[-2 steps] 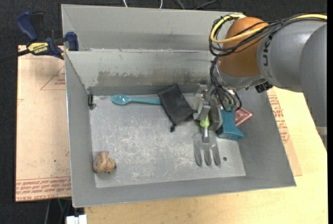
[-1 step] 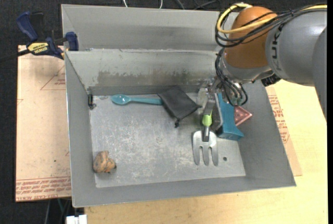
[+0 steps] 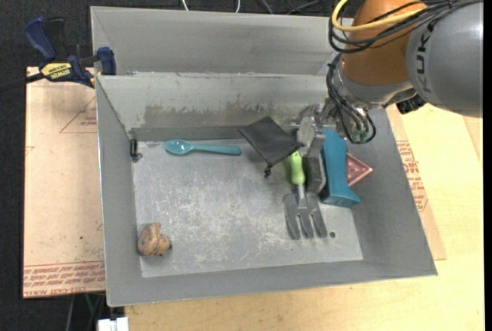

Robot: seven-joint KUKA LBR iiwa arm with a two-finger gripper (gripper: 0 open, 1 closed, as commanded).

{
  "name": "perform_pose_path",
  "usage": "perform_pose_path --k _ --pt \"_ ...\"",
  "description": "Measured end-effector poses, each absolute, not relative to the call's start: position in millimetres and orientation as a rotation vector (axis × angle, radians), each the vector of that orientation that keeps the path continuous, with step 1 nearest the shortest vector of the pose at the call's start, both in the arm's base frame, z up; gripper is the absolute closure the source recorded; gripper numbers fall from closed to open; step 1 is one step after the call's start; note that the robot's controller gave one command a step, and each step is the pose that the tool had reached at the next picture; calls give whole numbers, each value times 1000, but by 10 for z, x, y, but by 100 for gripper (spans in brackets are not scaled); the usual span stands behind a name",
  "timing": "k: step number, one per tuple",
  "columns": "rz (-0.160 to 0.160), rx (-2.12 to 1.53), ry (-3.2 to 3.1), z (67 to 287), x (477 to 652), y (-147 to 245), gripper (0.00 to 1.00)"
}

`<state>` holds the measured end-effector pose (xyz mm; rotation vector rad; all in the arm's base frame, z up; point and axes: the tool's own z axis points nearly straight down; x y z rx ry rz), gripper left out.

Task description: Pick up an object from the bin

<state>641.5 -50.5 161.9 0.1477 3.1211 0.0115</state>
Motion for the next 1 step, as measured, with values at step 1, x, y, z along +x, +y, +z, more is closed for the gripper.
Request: perform_pose_path --k 1 --pt "13 147 3125 1942 6407 -502 100"
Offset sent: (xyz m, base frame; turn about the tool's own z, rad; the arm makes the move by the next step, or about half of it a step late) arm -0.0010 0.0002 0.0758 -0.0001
